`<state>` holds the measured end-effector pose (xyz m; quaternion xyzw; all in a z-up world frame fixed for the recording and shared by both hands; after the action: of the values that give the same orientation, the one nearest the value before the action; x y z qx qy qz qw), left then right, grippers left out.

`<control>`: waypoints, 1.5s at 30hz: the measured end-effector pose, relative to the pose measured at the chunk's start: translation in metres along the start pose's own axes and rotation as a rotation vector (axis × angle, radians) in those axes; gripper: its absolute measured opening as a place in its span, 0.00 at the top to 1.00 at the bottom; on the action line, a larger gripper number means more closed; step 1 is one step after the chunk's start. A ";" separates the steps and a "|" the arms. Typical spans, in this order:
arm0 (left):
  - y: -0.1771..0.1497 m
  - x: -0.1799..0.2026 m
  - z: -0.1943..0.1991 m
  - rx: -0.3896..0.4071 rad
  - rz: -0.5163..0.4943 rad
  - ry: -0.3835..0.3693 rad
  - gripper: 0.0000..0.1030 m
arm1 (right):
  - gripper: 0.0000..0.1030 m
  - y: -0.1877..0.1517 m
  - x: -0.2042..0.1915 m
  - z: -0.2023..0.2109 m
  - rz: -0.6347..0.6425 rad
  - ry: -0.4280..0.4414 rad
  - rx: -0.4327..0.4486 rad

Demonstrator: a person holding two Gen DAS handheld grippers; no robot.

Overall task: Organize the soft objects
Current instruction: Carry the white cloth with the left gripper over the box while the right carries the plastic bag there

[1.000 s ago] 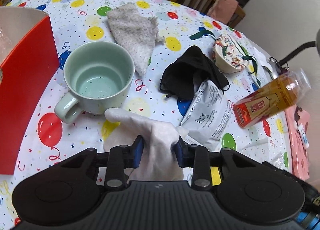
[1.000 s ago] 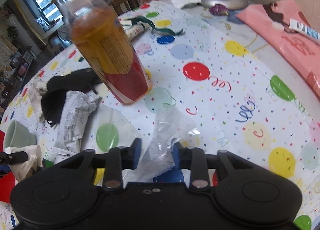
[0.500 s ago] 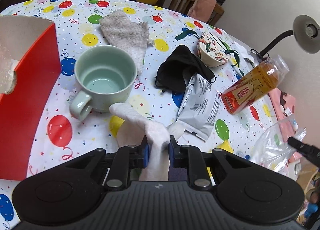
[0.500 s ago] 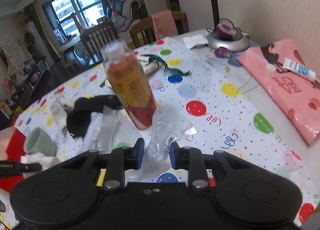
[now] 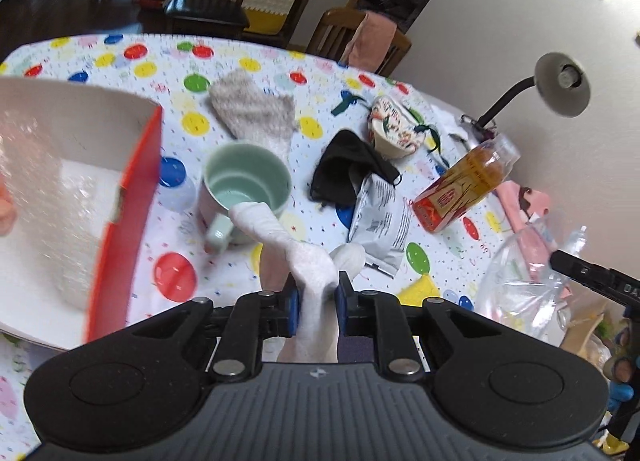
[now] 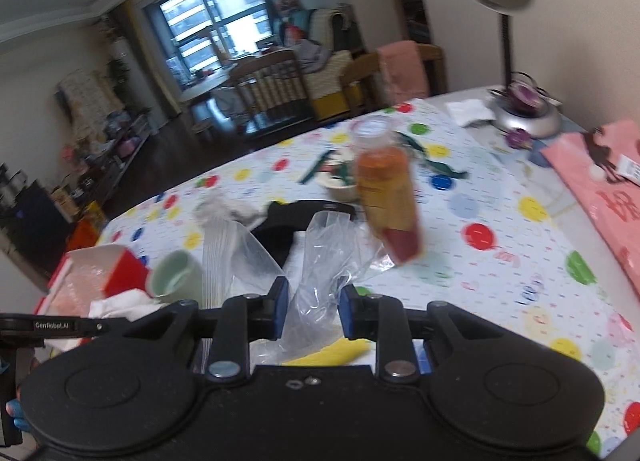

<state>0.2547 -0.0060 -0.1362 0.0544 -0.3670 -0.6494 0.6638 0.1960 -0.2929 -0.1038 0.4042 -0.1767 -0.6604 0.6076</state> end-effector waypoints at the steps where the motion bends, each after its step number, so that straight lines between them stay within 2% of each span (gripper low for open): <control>1: 0.002 -0.002 0.006 0.006 -0.003 -0.006 0.83 | 0.76 0.001 -0.011 -0.001 0.011 0.013 -0.003; 11: 0.023 -0.040 0.067 0.070 -0.061 0.002 0.83 | 0.76 0.004 -0.114 -0.024 0.114 0.119 -0.049; 26: 0.062 -0.147 0.126 0.150 -0.063 0.118 0.83 | 0.76 0.013 -0.247 -0.079 0.242 0.215 -0.052; 37: 0.089 -0.220 0.136 0.178 -0.074 0.240 0.83 | 0.76 0.010 -0.308 -0.124 0.339 0.203 -0.058; 45: 0.095 -0.259 0.118 0.149 -0.109 0.302 0.83 | 0.76 0.002 -0.338 -0.167 0.447 0.143 -0.083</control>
<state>0.2961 0.2891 -0.1069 0.2203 -0.3067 -0.6399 0.6692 0.3002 0.0697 -0.0967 0.3755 -0.1913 -0.4859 0.7657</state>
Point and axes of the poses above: each gripper's, at about its wrist camera, not at the fingertips, and z roughly against the way its jaws point, x to its right, y to its top, the point moved 7 cm from there along -z, roughly the way its jaws point, and after that the axes turned 3 degrees about x, right-handed, at the moved point
